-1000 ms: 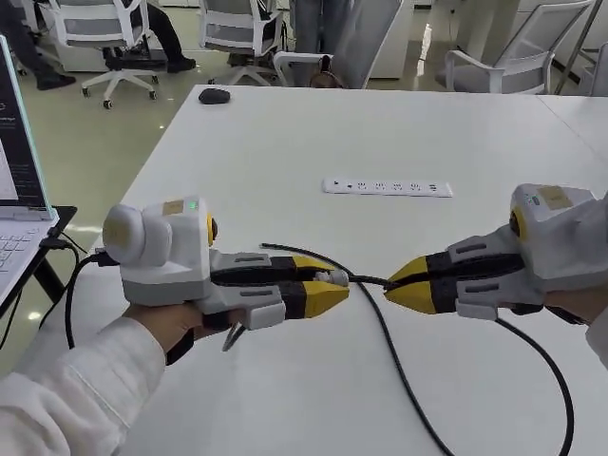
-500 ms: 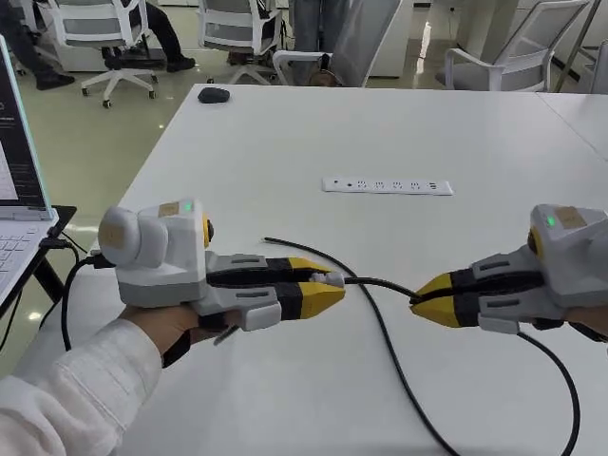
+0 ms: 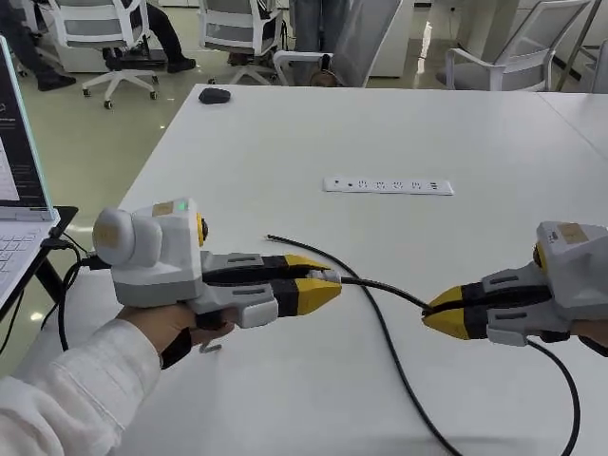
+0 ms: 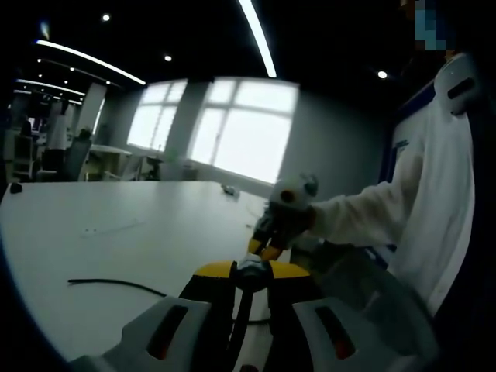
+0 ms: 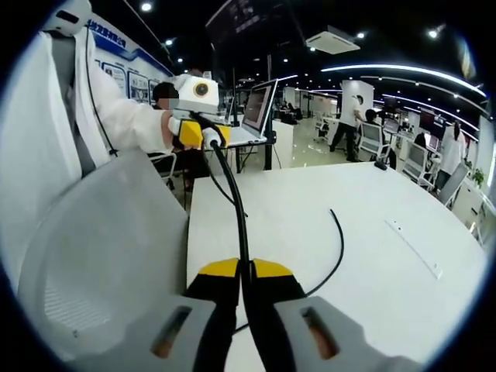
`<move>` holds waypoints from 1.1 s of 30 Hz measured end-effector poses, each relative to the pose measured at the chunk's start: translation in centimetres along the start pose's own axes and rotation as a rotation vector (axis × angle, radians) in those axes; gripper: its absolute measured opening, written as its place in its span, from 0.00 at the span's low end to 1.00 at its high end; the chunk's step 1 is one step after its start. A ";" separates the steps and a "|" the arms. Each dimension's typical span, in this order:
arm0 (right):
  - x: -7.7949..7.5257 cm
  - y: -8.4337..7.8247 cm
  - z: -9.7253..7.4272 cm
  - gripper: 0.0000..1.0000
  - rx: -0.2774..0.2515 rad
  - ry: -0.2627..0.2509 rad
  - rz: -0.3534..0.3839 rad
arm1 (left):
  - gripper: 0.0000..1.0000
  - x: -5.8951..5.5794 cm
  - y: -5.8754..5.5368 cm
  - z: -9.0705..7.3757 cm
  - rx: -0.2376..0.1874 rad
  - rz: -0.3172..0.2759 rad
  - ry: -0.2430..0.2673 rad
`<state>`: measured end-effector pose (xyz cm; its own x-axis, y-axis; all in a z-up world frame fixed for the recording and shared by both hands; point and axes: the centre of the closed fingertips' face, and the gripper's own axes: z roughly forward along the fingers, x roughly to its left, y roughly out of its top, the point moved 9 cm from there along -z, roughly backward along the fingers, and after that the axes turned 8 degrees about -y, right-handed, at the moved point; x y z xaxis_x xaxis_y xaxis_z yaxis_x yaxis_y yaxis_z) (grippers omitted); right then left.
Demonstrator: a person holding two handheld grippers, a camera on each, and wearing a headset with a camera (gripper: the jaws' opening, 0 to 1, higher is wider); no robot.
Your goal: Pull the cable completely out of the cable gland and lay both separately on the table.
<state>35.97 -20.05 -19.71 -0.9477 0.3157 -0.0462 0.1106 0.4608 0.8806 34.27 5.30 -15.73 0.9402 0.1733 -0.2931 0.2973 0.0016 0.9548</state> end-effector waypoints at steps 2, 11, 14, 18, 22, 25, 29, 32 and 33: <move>0.0 0.0 0.0 0.04 0.001 -0.002 0.002 | 0.16 0.0 0.0 0.0 0.000 0.000 0.000; 0.0 0.0 -0.1 0.06 0.006 -0.011 0.032 | 0.16 -0.1 0.1 0.2 -0.005 -0.001 -0.013; -0.1 0.2 -0.2 0.08 0.010 -0.021 0.026 | 0.16 -0.2 0.1 0.2 -0.008 -0.002 -0.017; -0.2 0.9 -0.5 0.10 -0.005 -0.032 0.018 | 0.16 -0.2 0.2 0.3 -0.010 -0.004 -0.020; -0.1 2.3 -0.6 0.10 -0.037 -0.027 0.005 | 0.16 -0.4 0.1 0.5 -0.003 -0.004 -0.029; 0.2 3.7 -0.6 0.11 -0.063 -0.011 -0.033 | 0.16 -0.4 0.0 0.7 0.009 0.000 -0.037; 1.0 6.2 -0.2 0.11 -0.103 0.035 -0.097 | 0.16 -0.4 0.1 0.9 0.010 -0.001 -0.045; 1.5 7.4 0.2 0.11 -0.118 0.063 -0.137 | 0.16 -0.3 0.1 0.9 0.010 0.000 -0.048; 1.6 7.7 0.3 0.11 -0.122 0.073 -0.146 | 0.16 -0.3 0.1 0.9 0.010 0.001 -0.049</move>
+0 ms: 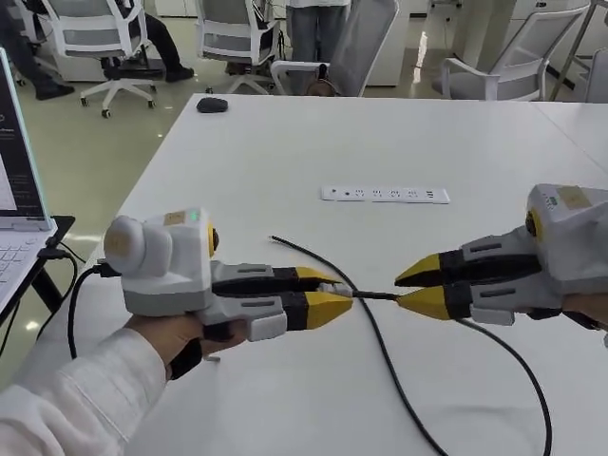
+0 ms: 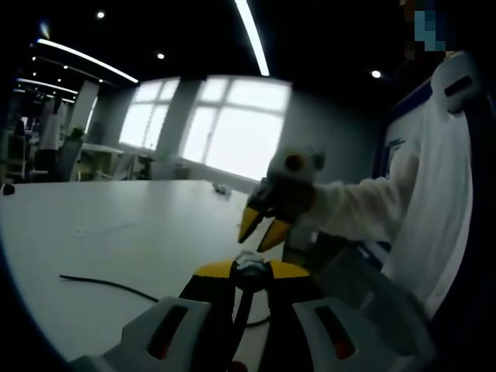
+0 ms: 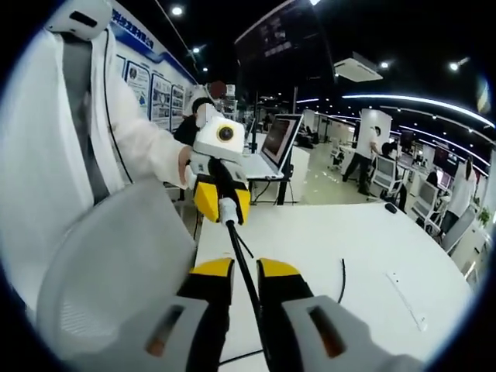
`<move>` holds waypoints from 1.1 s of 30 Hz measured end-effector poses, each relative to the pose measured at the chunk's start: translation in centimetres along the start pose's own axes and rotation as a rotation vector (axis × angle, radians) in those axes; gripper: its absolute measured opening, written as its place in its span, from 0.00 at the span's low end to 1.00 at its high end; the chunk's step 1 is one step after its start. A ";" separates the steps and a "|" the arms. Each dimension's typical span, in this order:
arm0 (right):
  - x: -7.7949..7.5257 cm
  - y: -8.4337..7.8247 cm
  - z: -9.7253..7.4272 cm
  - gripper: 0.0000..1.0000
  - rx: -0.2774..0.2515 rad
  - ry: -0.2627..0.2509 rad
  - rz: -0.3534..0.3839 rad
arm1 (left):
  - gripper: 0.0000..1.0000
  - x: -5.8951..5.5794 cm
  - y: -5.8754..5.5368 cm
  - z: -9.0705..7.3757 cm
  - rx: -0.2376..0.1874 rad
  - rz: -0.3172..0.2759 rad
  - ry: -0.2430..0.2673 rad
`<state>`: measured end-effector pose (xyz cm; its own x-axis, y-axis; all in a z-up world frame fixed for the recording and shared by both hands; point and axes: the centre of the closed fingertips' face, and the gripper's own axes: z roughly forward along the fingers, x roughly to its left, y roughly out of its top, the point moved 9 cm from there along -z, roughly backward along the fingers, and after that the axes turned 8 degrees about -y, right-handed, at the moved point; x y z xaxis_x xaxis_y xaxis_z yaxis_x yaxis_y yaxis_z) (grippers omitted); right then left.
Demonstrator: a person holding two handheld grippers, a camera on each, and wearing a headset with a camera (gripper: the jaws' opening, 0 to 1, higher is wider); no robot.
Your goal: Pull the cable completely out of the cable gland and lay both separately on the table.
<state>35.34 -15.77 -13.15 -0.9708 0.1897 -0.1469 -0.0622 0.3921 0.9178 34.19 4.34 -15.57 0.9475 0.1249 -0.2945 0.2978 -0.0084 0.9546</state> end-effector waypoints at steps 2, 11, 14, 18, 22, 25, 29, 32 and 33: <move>0.1 0.5 0.3 0.11 -0.005 0.012 -0.016 | 0.16 0.0 0.0 0.0 0.000 0.000 -0.002; 0.3 1.1 1.4 0.11 -0.018 0.048 -0.040 | 0.16 -0.1 0.3 0.0 -0.004 0.005 -0.010; 0.5 1.4 1.7 0.10 -0.027 0.063 -0.049 | 0.16 -0.2 0.3 0.1 -0.005 0.007 -0.013; 0.6 1.3 2.0 0.03 -0.018 0.075 -0.053 | 0.16 -0.1 0.2 0.2 -0.002 0.006 -0.012; 0.5 1.3 2.0 0.00 -0.025 0.075 -0.050 | 0.16 -0.2 0.1 0.0 -0.003 0.004 -0.013; 0.6 1.2 1.9 0.00 -0.033 0.083 -0.045 | 0.16 -0.3 0.2 0.0 -0.004 0.006 -0.014; 0.7 1.3 1.9 0.02 -0.027 0.083 -0.067 | 0.16 -0.3 0.2 0.1 -0.002 0.005 -0.015; 0.9 1.1 2.2 0.08 -0.010 0.090 -0.079 | 0.16 -0.4 0.3 0.2 -0.007 0.001 -0.020; 0.9 1.1 2.3 0.07 -0.008 0.089 -0.085 | 0.16 -0.4 0.3 0.3 -0.005 0.002 -0.022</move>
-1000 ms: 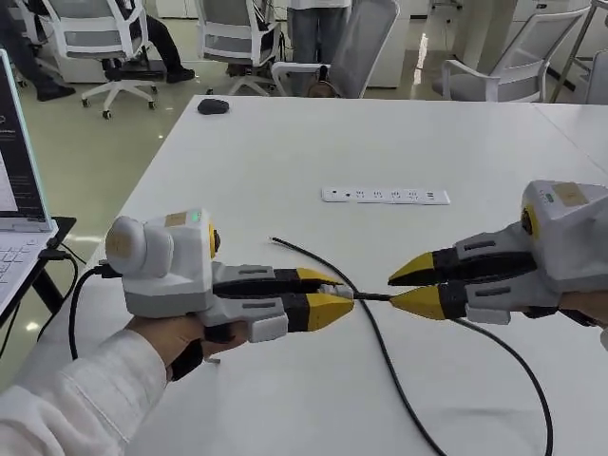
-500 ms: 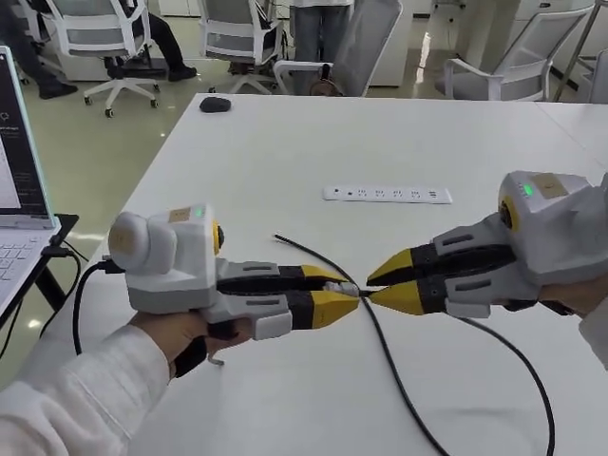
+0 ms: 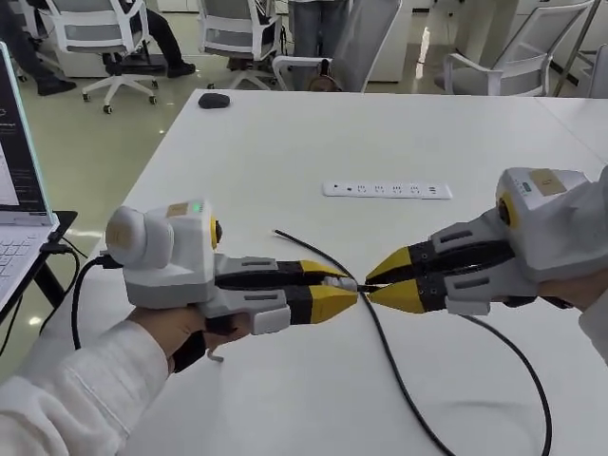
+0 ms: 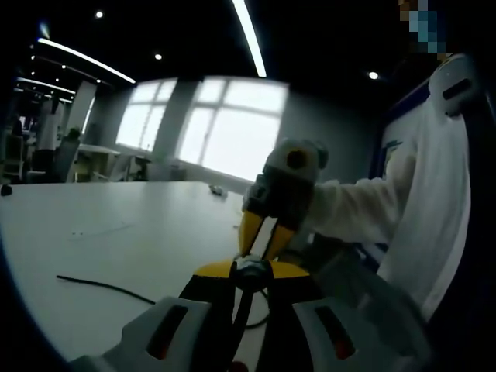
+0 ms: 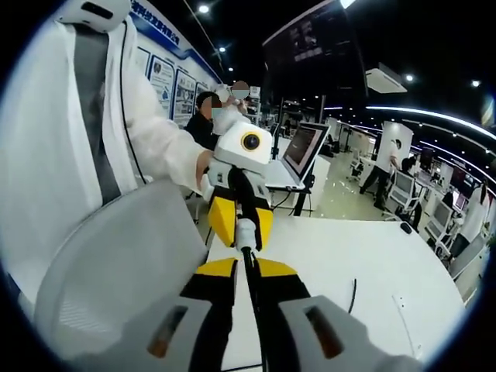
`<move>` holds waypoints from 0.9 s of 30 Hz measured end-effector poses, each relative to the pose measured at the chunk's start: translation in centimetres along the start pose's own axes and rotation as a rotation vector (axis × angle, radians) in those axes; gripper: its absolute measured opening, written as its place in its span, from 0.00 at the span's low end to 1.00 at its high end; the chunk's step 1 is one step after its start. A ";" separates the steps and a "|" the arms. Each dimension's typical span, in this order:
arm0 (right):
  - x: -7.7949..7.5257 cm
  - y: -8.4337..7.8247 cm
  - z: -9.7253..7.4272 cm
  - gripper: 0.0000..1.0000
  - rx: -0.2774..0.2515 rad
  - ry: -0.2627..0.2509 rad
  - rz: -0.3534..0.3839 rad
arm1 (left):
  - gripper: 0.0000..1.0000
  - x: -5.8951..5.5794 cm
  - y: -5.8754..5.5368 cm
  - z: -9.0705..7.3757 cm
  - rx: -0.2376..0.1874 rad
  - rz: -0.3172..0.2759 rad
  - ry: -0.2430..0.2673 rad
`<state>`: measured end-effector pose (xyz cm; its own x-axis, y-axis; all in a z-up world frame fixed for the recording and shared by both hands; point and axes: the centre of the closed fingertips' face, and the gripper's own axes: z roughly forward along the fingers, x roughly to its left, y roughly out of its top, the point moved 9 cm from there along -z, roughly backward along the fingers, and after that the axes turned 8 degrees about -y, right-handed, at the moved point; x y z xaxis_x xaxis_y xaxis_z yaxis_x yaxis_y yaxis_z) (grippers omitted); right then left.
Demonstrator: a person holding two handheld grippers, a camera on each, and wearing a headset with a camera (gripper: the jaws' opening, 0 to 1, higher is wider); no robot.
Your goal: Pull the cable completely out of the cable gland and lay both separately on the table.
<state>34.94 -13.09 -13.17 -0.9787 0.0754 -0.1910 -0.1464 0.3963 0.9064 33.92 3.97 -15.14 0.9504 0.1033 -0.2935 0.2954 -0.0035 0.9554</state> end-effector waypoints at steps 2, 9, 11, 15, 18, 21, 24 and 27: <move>-0.1 0.0 0.0 0.04 -0.002 -0.006 -0.001 | 0.16 -0.1 0.0 0.1 0.004 0.003 -0.005; -0.3 -0.1 0.1 0.04 -0.001 -0.009 0.004 | 0.16 0.0 -0.1 -0.4 0.004 -0.002 0.006; -0.3 -0.2 0.1 0.04 0.002 -0.013 0.005 | 0.16 0.1 -0.1 -0.6 0.002 -0.005 0.011; -0.5 -0.5 -0.1 0.04 0.007 -0.021 0.013 | 0.16 0.2 -0.2 -0.9 -0.001 -0.007 0.020; -0.5 -0.7 -0.4 0.04 0.010 -0.028 0.023 | 0.16 0.2 -0.2 -0.9 -0.002 -0.008 0.022; -0.5 -1.1 -0.7 0.04 0.015 -0.035 0.032 | 0.16 0.2 -0.3 -0.9 -0.004 -0.011 0.026; -0.4 -1.5 -1.1 0.04 0.020 -0.042 0.040 | 0.16 0.2 -0.4 -1.0 -0.003 -0.014 0.026; -0.4 -1.9 -1.6 0.04 0.027 -0.052 0.047 | 0.16 0.2 -0.5 -1.1 0.000 -0.018 0.027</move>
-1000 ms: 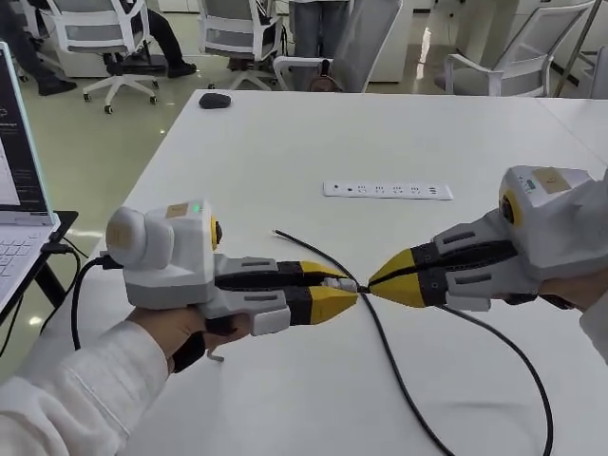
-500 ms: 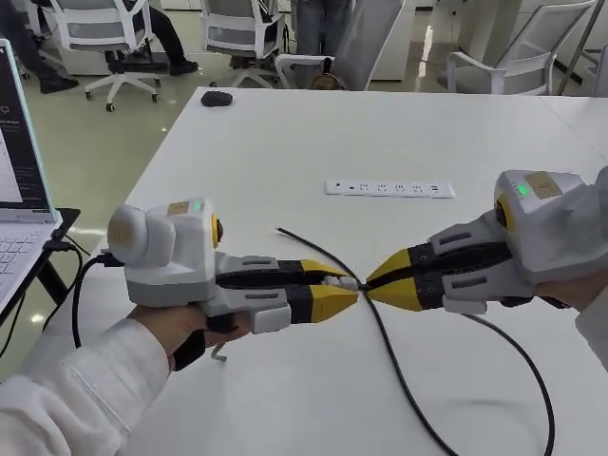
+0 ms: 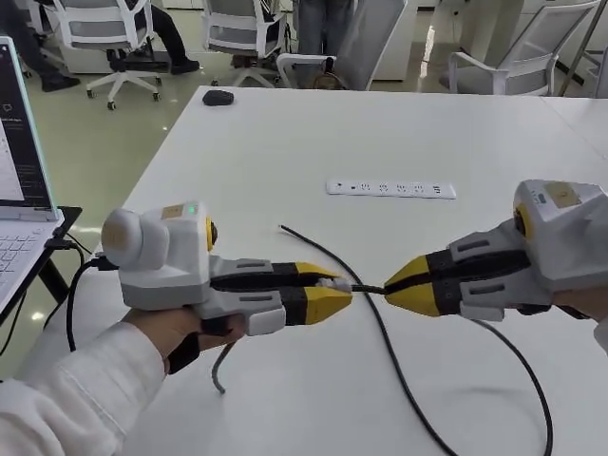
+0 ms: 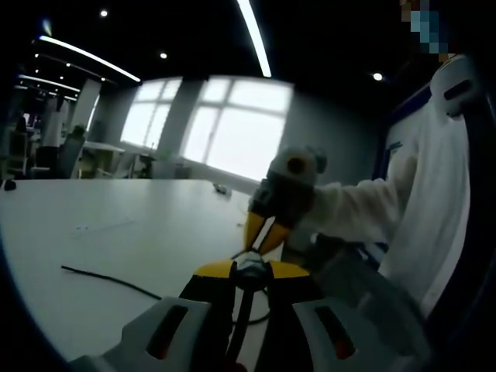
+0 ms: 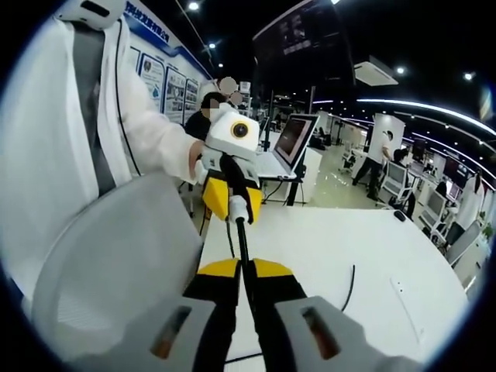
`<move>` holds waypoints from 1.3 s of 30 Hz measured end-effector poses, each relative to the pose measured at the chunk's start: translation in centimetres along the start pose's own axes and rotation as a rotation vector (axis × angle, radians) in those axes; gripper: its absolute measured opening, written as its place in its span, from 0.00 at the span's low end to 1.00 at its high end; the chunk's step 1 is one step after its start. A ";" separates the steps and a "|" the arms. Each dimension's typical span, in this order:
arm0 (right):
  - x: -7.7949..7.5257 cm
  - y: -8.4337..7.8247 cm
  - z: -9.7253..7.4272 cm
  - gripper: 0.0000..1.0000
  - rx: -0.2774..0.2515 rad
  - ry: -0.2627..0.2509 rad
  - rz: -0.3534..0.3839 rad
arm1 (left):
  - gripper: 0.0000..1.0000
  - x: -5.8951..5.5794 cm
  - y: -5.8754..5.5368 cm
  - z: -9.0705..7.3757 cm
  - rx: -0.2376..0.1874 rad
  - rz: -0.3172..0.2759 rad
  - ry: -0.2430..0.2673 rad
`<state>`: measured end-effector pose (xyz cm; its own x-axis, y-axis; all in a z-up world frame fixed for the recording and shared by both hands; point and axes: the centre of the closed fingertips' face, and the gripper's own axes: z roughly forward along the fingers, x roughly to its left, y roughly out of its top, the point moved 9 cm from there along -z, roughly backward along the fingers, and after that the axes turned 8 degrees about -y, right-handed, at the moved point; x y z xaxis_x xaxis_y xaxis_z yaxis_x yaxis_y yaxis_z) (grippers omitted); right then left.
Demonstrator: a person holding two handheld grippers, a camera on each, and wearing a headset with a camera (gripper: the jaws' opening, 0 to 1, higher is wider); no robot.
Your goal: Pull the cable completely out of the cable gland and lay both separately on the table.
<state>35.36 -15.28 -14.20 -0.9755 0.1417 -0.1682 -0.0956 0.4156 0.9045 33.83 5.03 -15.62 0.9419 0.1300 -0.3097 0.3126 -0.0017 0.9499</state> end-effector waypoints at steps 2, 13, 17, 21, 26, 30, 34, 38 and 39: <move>-0.1 -0.3 -0.3 0.04 0.005 -0.009 0.006 | 0.16 0.0 0.0 -0.1 0.001 -0.003 0.004; 0.0 -1.8 -2.0 0.04 0.017 -0.056 0.049 | 0.16 0.0 0.0 -0.4 -0.003 -0.005 0.014; 0.1 -2.3 -2.5 0.04 0.010 -0.079 0.075 | 0.16 0.0 0.1 -0.6 -0.017 -0.012 0.019; 0.1 -2.6 -2.8 0.04 0.006 -0.087 0.086 | 0.16 0.0 0.1 -0.5 -0.016 -0.016 0.026; 0.1 -2.8 -2.9 0.04 0.005 -0.097 0.095 | 0.16 -0.1 0.1 -0.2 -0.015 -0.017 0.019; 0.2 -2.9 -2.9 0.04 0.002 -0.098 0.103 | 0.16 0.0 0.1 -0.2 -0.012 -0.015 0.020; 0.3 -3.1 -2.8 0.04 0.008 -0.094 0.108 | 0.16 -0.1 0.2 -0.2 -0.006 -0.005 0.013; 0.4 -3.3 -2.6 0.05 0.016 -0.094 0.106 | 0.16 -0.2 0.2 0.0 0.007 0.003 0.004; 0.4 -3.3 -2.6 0.05 0.017 -0.093 0.106 | 0.16 -0.2 0.3 0.0 0.007 0.003 0.002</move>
<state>34.73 -18.92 -16.24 -0.9573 0.2679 -0.1086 0.0109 0.4090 0.9125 33.69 5.00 -15.31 0.9427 0.1324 -0.3063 0.3101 -0.0089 0.9507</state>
